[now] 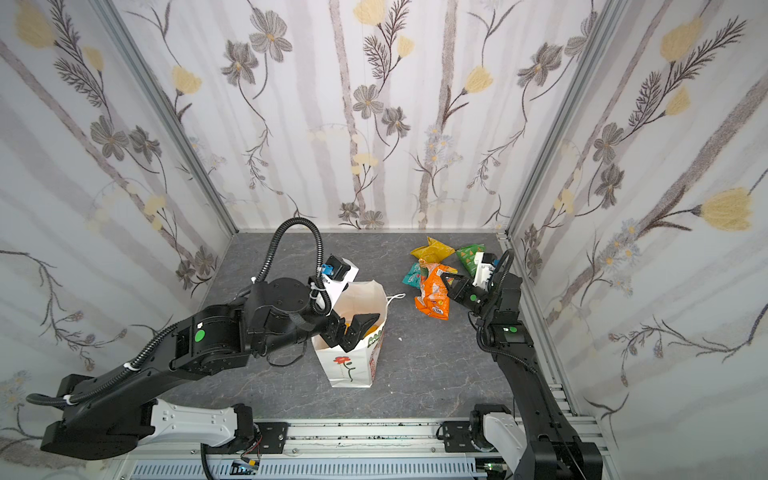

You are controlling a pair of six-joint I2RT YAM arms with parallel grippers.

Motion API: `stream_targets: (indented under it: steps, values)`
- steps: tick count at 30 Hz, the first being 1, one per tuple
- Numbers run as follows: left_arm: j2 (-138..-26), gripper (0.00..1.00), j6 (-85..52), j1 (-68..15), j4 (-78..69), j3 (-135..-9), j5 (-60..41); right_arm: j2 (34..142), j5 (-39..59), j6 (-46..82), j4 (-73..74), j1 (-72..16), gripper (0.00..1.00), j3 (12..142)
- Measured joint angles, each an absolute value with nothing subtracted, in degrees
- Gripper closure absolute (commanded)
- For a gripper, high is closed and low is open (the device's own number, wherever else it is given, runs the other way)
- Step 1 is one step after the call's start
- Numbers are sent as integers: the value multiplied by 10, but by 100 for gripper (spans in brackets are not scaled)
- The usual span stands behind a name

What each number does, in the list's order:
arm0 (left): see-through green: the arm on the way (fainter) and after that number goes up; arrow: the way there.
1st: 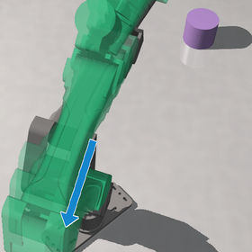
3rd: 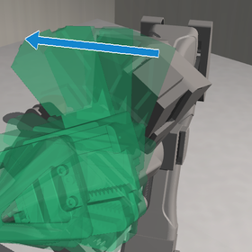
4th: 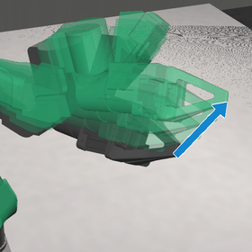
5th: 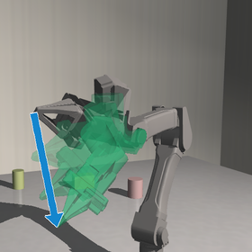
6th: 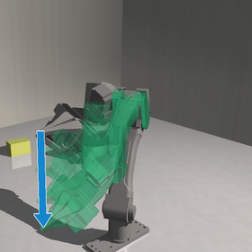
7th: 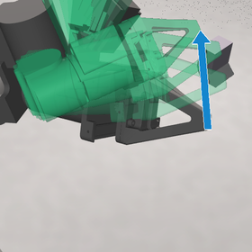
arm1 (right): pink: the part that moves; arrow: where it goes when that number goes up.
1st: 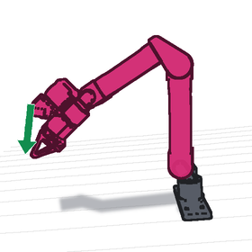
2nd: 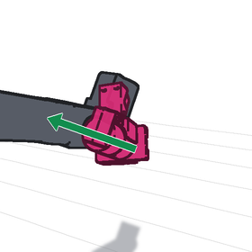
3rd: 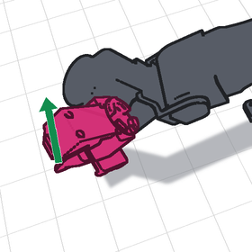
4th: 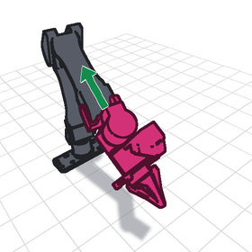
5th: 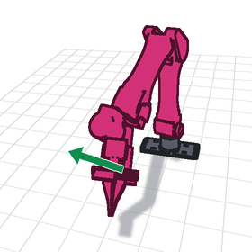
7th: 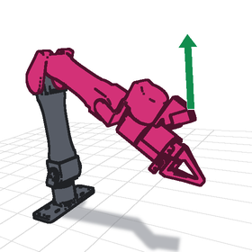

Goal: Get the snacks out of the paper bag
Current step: 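Lower the orange packet beside the teal packets and open the right gripper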

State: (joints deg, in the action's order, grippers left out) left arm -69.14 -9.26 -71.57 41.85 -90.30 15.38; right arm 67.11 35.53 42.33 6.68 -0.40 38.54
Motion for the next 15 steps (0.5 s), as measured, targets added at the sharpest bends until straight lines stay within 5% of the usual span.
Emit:
stream_targets:
  steps: [15]
  values:
    - [-698, 0, -93, -716, 418, -904, 154, 832, 385, 375, 108, -4, 100, 354]
